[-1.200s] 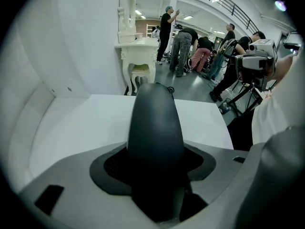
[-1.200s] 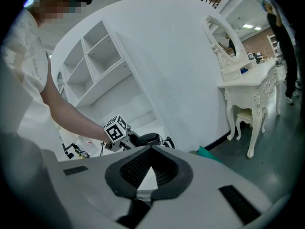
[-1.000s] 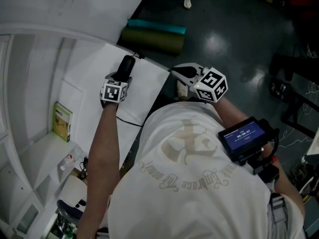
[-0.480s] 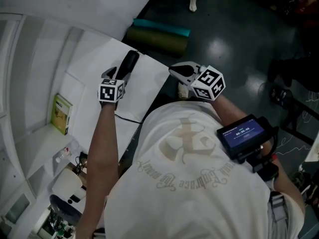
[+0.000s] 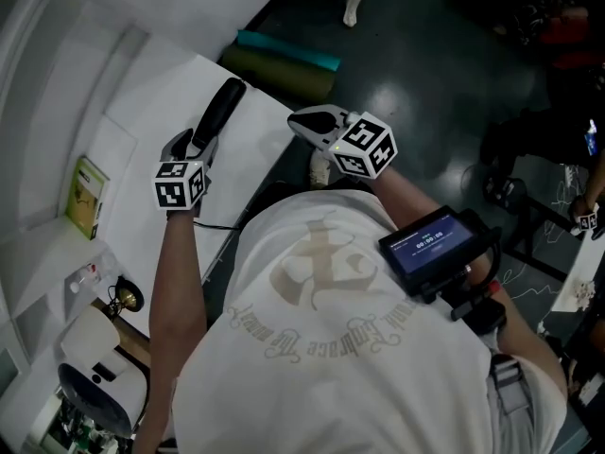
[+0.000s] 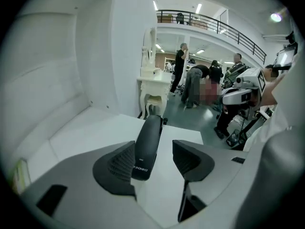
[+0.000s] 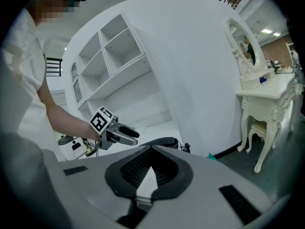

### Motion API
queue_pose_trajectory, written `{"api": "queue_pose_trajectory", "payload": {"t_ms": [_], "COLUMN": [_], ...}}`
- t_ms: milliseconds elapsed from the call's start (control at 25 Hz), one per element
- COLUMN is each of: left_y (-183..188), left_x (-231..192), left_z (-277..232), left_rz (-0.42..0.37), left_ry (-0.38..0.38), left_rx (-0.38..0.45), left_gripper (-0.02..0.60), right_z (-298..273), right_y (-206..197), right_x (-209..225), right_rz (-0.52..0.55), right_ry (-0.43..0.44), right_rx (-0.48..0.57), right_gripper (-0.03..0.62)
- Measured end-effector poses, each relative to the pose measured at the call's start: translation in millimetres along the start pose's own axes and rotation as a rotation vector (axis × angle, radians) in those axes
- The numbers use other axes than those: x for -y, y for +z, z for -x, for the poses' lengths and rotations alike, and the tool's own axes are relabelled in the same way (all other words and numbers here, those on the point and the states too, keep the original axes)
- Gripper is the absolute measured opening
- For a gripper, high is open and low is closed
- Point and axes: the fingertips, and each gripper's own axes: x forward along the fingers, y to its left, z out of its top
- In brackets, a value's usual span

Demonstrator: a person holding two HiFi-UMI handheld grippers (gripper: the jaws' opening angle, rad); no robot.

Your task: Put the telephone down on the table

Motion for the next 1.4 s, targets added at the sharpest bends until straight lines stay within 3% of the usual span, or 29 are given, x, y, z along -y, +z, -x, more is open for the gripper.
{"api": "queue_pose_trajectory", "payload": {"t_ms": [160,400,680,880,1000,1400], "left_y": [2,-1,-15,-36,-41,-55], "left_x": [8,9,24,28,28,41], "left_z": [21,67,99,115,120,126], "left_rz": [0.070,0.194,0.246,0.254,0.262,0.241], "left_ry": [0.000,-0.026,-0.030,-0.031,-0.029,-0.074], "left_rx": [0.073,0.213,0.347,0.368,0.367,0.366], "left_gripper": [0.216,0.207,0.151,0.096,0.019,0.012], "right_z": [-3,-13,-31,-36,-37,-37], "right_y": [9,26,40,43,40,28], "right_x": [-3,-35,-69,-91,-96,-109], "right_rz": [0.028,0.077,0.142,0.173,0.167,0.149], "right_ry": [0.025,0.042,0.068,0.089,0.100,0.078], "right_rx": [0.000,0.004,0.019,0.031,0.028,0.027], "right_gripper": [0.015,0.015,0.015,0.015,0.015,0.015]}}
